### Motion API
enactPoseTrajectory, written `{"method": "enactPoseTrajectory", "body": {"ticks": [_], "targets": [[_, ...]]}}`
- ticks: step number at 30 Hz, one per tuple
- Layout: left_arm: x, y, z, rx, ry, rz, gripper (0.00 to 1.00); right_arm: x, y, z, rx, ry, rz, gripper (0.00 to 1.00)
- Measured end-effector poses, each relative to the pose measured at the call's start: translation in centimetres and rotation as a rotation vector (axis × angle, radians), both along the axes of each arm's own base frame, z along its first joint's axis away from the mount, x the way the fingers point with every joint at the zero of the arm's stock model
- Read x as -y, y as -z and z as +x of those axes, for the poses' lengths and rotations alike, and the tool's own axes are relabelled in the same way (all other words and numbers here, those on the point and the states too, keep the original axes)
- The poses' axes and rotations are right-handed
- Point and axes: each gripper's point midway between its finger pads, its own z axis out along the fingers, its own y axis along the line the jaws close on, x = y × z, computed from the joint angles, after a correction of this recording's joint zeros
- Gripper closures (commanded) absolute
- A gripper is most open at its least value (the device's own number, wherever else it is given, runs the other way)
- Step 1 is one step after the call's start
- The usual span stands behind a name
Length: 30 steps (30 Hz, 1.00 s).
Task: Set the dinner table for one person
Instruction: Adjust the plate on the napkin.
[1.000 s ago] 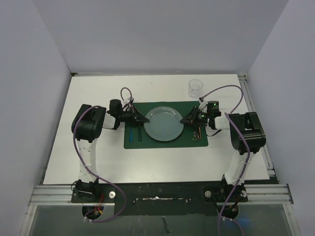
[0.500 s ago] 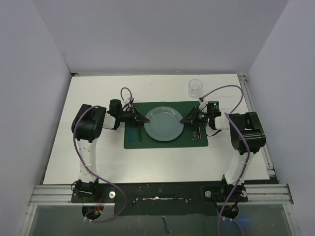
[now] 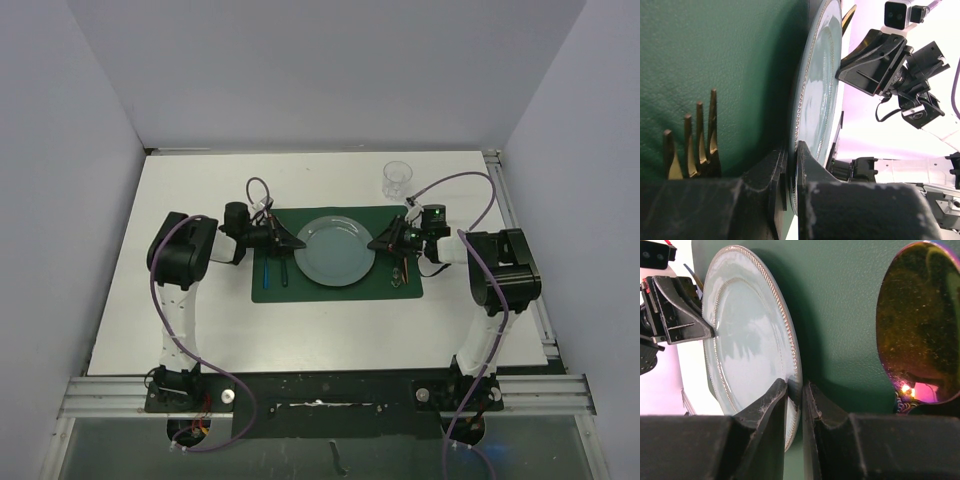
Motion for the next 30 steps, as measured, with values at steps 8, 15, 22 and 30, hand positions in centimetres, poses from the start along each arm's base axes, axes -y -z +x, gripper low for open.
{"method": "enactPoseTrajectory", "body": {"ticks": [8,15,22,30], "targets": [[0.7,-0.1,-0.2,-0.006,0.001,-0.002,1.00,0.7,-0.4,-0.1,0.003,0.021,-0.043,1.00],[1.0,-0.1,-0.3,-0.010,0.004,-0.003,1.00,1.0,-0.5,-0.4,0.003,0.023,-0.059,1.00],[1.1,-0.1,-0.3,-0.009,0.006,-0.003,1.00,1.1,-0.3,-0.5,-0.001,0.026,-0.065,1.00],[1.1,0.0,-0.4,-0.007,0.008,0.001,1.00,1.1,-0.3,-0.5,-0.001,0.026,-0.065,1.00]]}}
